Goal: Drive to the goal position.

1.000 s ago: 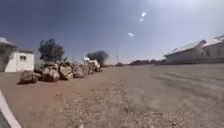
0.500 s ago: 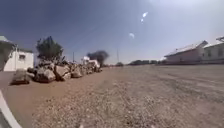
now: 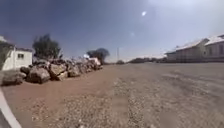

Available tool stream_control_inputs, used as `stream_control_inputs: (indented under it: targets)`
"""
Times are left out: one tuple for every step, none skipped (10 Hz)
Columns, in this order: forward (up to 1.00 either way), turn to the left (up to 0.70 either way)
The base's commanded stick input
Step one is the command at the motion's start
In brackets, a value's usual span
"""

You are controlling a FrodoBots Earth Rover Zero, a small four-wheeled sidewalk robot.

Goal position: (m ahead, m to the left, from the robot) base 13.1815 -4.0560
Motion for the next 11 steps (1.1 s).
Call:
stream_control_inputs:
  targets:
    - [0.70, 0.00]
    - [0.70, 0.00]
    - [0.70, 0.00]
    - [0.70, 0.00]
    - [0.70, 0.00]
    - [0.70, 0.00]
    - [0.70, 0.00]
    - [0.70, 0.00]
    - [0.70, -0.08]
    - [0.70, -0.28]
    - [0.70, -0.22]
